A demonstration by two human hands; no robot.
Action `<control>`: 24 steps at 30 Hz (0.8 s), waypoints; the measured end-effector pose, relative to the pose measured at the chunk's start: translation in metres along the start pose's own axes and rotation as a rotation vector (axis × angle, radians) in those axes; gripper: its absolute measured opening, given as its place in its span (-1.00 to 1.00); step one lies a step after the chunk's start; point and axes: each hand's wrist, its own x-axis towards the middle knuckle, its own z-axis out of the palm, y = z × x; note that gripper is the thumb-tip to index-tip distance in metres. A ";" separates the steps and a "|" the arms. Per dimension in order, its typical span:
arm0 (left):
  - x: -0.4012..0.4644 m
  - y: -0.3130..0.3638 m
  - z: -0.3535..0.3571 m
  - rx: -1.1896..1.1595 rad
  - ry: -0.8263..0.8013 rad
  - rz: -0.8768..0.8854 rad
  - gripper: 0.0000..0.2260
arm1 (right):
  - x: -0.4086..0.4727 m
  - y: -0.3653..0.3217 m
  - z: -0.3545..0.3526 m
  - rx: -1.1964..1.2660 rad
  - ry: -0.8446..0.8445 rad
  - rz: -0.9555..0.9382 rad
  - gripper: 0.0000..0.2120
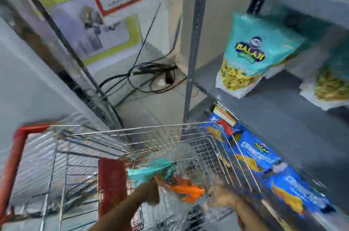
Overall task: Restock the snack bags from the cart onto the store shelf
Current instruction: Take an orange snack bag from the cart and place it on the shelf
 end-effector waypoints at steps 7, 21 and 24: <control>0.022 0.014 0.037 -0.492 0.199 -0.067 -0.75 | 0.063 0.043 0.021 0.071 0.152 0.235 -0.75; 0.020 0.059 0.036 -0.481 0.464 -0.056 -0.88 | 0.060 0.074 0.003 0.323 0.571 0.161 -0.86; 0.004 0.066 0.033 -0.493 0.487 0.056 -0.85 | 0.031 0.043 -0.001 0.354 0.700 0.070 -0.77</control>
